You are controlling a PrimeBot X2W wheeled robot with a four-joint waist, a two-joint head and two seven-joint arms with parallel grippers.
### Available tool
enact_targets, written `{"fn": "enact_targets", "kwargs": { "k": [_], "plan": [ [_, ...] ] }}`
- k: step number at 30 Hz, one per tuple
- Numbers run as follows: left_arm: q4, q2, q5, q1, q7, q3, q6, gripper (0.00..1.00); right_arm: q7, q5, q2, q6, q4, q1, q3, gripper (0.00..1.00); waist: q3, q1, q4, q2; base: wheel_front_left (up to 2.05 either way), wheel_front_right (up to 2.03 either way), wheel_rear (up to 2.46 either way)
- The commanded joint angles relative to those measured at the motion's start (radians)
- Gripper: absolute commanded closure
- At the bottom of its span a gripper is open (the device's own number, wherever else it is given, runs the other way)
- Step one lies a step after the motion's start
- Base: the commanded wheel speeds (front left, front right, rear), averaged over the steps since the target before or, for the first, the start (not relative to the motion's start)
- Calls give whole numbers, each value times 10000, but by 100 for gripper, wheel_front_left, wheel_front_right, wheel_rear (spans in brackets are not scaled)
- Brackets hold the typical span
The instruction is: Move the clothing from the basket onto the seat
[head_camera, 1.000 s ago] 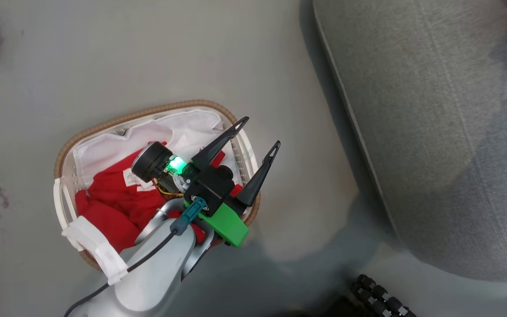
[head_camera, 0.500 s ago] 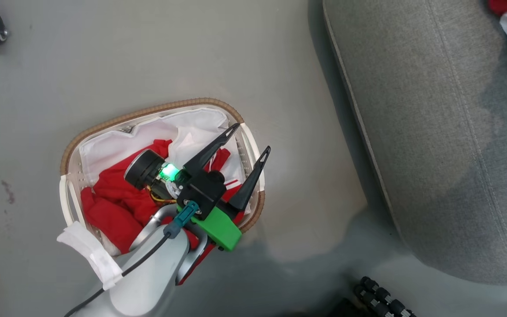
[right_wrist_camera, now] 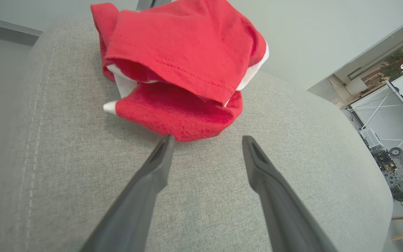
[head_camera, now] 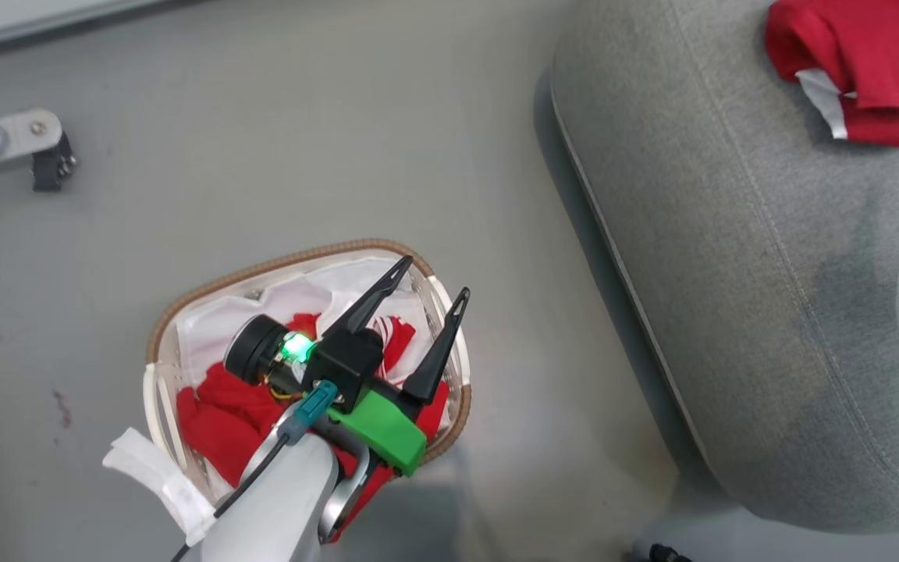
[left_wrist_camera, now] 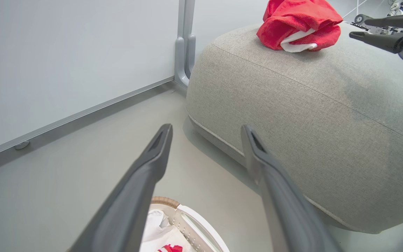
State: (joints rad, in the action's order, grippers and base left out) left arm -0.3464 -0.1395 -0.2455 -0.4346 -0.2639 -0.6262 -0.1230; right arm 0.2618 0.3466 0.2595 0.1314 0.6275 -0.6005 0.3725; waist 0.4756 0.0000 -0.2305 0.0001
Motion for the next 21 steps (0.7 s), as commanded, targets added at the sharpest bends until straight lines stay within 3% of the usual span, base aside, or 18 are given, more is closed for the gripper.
{"fn": "enact_targets", "kwargs": {
  "k": [1, 12, 21],
  "plan": [
    [-4, 42, -65, 288, -9, 151, 32, 0, 49, -100, 94, -14, 70, 255, -69, 0, -1070, 0, 191, -1, 0, 0, 0],
    [-73, 599, -376, 1758, -9, 1572, 67, 0, 49, -694, 68, -14, -48, 367, -1186, 0, -3535, 0, 1099, -1, 0, 0, 0],
    [-206, 727, -400, 2871, -9, 3264, 224, 0, 49, -1825, -1197, -14, -1013, 1148, -1891, 0, -4411, 0, 2002, -1, 0, 0, 0]
  ]
}}
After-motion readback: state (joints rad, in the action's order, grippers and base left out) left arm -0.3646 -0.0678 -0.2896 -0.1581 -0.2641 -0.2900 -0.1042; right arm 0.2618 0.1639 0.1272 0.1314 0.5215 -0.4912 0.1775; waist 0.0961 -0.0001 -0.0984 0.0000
